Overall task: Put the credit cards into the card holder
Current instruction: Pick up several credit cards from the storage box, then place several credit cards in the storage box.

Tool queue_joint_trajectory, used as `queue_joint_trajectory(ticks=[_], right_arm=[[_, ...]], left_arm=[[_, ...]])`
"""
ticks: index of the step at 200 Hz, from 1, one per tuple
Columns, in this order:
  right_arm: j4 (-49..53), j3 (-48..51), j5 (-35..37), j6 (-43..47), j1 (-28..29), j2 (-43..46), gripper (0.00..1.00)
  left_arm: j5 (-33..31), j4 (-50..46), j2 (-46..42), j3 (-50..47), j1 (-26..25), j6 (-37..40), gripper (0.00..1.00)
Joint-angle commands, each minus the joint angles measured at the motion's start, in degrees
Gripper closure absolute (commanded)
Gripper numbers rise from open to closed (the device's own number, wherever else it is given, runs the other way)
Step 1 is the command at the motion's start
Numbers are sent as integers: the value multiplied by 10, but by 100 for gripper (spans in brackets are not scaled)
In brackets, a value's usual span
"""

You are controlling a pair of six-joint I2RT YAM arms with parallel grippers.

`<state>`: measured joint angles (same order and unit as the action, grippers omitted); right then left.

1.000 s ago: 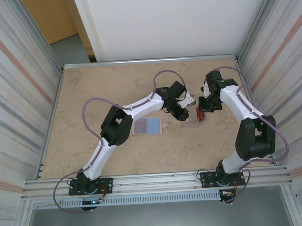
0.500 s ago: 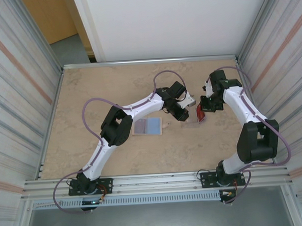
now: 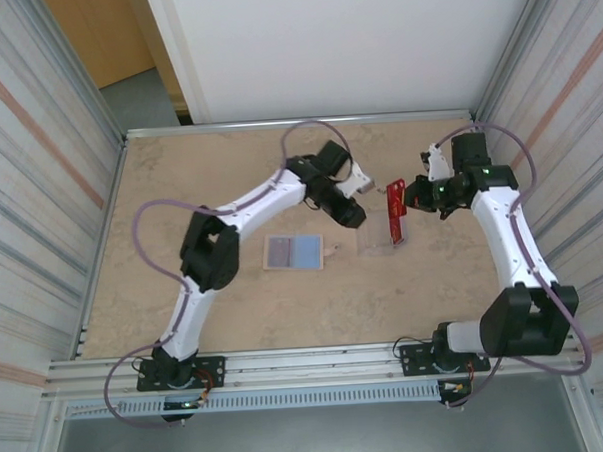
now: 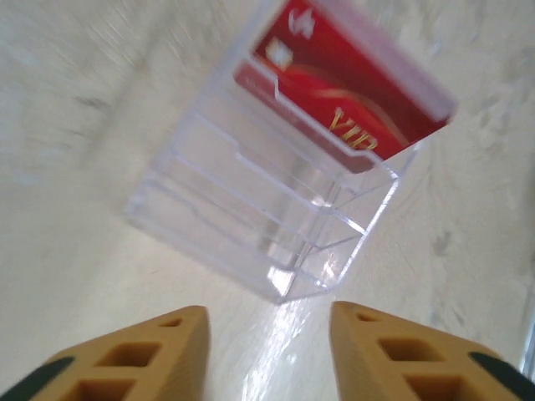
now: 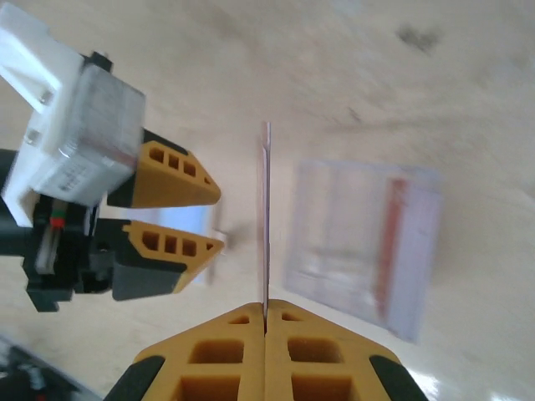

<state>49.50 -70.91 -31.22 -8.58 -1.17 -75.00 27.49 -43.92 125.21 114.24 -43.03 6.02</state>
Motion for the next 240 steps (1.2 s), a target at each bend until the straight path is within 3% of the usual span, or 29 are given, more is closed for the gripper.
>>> queue_joint_trajectory(ticks=[1,15,34,68,82,124,183,207,240], right_arm=[[-94,14,-144,-44,2,38,100],[-166,34,-181,-78,23,54,100],[-253,58,-176,-111,78,71,100],[-519,149,-169,-238,155,85,100],[-573,159,-160,-260,179,69,100],[-618,172,-143,-273,255,9,100],[-658,182,-146,-288,305,-17,100],[-651,183,-141,-280,307,-19,100],[-543,179,-122,-246,259,10,100]], left_arm=[[42,-6,-124,-33,45,7,46],[73,7,-172,-76,75,4,38],[137,40,-242,-150,119,-8,31],[347,159,-355,-303,212,-90,22],[406,204,-387,-356,243,-114,16],[381,245,-459,-485,312,-112,19],[415,345,-441,-522,293,-178,25],[436,375,-429,-520,276,-199,33],[418,372,-414,-517,266,-202,36]])
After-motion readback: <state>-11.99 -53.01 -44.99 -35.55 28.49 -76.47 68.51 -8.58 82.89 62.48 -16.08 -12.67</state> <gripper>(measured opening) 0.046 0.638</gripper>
